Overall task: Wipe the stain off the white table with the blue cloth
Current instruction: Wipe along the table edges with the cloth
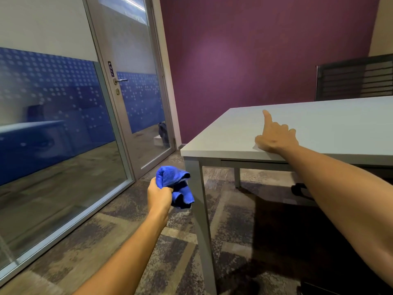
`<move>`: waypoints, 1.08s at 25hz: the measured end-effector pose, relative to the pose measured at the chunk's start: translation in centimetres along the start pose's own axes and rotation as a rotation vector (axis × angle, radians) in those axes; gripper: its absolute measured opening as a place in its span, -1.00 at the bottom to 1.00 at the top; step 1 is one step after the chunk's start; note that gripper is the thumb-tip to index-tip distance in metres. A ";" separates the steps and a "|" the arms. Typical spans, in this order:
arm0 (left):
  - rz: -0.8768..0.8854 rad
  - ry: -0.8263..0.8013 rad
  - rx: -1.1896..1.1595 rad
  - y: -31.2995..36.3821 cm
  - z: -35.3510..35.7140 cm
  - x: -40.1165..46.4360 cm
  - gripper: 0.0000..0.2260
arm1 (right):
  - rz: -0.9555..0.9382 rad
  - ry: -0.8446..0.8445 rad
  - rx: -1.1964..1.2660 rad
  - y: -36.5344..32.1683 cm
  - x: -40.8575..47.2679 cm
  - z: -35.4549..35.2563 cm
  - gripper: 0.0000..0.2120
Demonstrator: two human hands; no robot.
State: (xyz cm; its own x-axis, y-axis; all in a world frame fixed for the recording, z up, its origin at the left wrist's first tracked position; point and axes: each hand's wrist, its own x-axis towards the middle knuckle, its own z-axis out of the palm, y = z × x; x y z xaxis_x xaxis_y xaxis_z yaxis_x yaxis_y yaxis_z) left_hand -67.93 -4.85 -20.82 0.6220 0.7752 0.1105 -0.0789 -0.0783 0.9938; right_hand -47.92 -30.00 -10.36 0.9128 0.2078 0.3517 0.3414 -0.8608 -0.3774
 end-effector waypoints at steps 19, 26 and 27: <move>0.373 -0.207 0.211 1.6 16.8 -7.8 -0.16 | 0.336 0.493 1.063 2.2 0.5 -1.3 -0.52; 0.534 -0.563 0.448 2.2 15.8 -11.1 -0.24 | 0.370 0.440 0.991 2.0 0.8 -1.2 -0.43; 0.529 -0.598 0.440 3.1 15.5 -11.1 -0.27 | 0.378 0.432 0.975 2.0 0.9 -1.2 -0.42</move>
State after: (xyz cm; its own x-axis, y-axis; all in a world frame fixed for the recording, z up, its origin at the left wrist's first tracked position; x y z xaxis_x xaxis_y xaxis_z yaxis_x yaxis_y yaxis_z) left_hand -63.04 -23.43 -18.81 0.8994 0.1253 0.4188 -0.2404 -0.6584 0.7132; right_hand -46.68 -32.08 -9.75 0.9050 -0.3299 0.2686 0.2620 -0.0653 -0.9629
